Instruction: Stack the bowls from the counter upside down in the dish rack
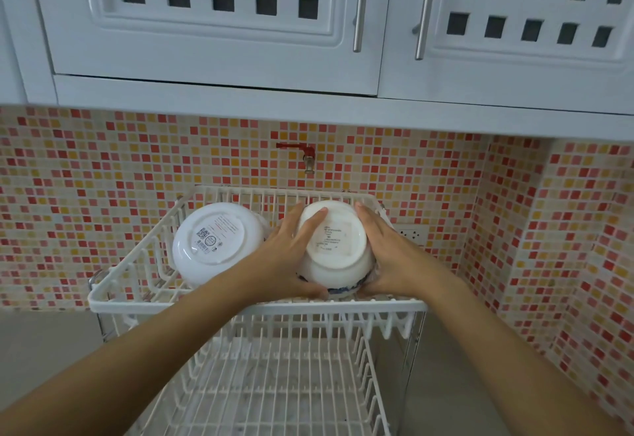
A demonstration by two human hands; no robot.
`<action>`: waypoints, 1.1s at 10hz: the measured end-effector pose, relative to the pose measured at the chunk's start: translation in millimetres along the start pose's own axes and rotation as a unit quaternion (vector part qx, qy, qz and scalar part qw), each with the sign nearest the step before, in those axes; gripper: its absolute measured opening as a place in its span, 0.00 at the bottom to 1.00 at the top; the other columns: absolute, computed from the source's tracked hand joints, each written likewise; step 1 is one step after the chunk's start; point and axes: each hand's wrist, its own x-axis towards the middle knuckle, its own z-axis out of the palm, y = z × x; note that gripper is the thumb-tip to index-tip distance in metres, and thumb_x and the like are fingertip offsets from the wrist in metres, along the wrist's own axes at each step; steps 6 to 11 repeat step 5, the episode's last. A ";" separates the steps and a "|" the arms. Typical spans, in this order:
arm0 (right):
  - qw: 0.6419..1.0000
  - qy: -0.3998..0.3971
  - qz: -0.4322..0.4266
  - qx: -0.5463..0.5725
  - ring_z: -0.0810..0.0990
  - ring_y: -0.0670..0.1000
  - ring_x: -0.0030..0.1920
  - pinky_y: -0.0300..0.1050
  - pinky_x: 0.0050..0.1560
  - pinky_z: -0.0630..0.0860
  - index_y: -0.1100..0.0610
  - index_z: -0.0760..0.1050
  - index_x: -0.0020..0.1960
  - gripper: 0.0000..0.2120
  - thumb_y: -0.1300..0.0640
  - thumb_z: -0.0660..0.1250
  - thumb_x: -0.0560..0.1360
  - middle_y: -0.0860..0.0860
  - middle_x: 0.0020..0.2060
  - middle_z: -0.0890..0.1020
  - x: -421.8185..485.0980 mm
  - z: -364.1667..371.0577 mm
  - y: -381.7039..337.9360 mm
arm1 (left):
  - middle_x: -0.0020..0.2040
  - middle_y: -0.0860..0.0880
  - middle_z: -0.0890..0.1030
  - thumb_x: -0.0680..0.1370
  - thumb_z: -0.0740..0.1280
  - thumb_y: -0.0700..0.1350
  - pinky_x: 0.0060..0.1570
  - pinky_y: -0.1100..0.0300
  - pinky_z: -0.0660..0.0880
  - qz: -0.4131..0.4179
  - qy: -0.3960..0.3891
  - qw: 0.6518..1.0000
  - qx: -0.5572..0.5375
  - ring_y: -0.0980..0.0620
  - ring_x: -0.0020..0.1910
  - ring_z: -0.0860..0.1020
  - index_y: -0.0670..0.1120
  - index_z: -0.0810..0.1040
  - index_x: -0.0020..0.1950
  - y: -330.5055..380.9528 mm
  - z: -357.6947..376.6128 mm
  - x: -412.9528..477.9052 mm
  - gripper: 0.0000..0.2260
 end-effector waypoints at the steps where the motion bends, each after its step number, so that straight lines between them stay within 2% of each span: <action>1: 1.000 0.001 0.000 -0.010 0.46 0.47 0.76 0.49 0.70 0.65 0.50 0.32 0.75 0.64 0.45 0.79 0.60 0.44 0.76 0.38 -1.0 -0.7 0.4 | 0.77 0.47 0.35 0.65 0.73 0.62 0.75 0.44 0.52 -0.006 -0.008 1.000 0.002 0.45 0.77 0.41 0.57 0.38 0.76 1.3 -1.2 -0.3 0.53; 2: 1.000 -0.004 0.001 -0.012 0.44 0.45 0.76 0.50 0.71 0.64 0.49 0.31 0.75 0.64 0.42 0.77 0.60 0.43 0.76 0.37 -1.4 -2.7 2.2 | 0.77 0.48 0.34 0.64 0.72 0.64 0.75 0.42 0.50 -0.019 -0.024 0.999 -0.011 0.44 0.77 0.39 0.59 0.37 0.75 4.2 -5.0 1.3 0.54; 3: 0.999 -0.042 0.012 0.027 0.40 0.43 0.75 0.49 0.74 0.55 0.44 0.27 0.73 0.62 0.42 0.75 0.63 0.40 0.74 0.33 -6.5 -7.5 2.3 | 0.76 0.49 0.31 0.65 0.71 0.65 0.74 0.39 0.50 -0.054 -0.038 0.996 -0.055 0.43 0.77 0.38 0.59 0.35 0.75 9.8 -19.3 1.5 0.53; 4: 0.998 -0.051 0.027 0.041 0.37 0.42 0.75 0.48 0.76 0.51 0.46 0.27 0.73 0.56 0.46 0.72 0.69 0.39 0.73 0.32 -14.4 -12.0 -0.4 | 0.77 0.51 0.32 0.67 0.68 0.66 0.74 0.40 0.53 -0.060 -0.024 0.996 -0.067 0.44 0.77 0.41 0.58 0.37 0.76 10.7 -27.9 -4.3 0.50; 5: 0.999 0.017 0.042 0.026 0.38 0.39 0.72 0.48 0.76 0.45 0.52 0.34 0.76 0.40 0.48 0.60 0.79 0.43 0.75 0.36 -23.3 -22.8 -15.7 | 0.78 0.53 0.37 0.72 0.60 0.67 0.74 0.44 0.55 -0.044 0.023 0.996 -0.074 0.47 0.78 0.47 0.55 0.40 0.77 10.5 -38.2 -17.7 0.42; 11: 0.999 0.017 0.042 0.026 0.38 0.39 0.72 0.48 0.76 0.45 0.52 0.34 0.76 0.40 0.48 0.60 0.79 0.43 0.75 0.36 -23.3 -22.8 -15.7 | 0.78 0.53 0.37 0.72 0.60 0.67 0.74 0.44 0.55 -0.044 0.023 0.996 -0.074 0.47 0.78 0.47 0.55 0.40 0.77 10.5 -38.2 -17.7 0.42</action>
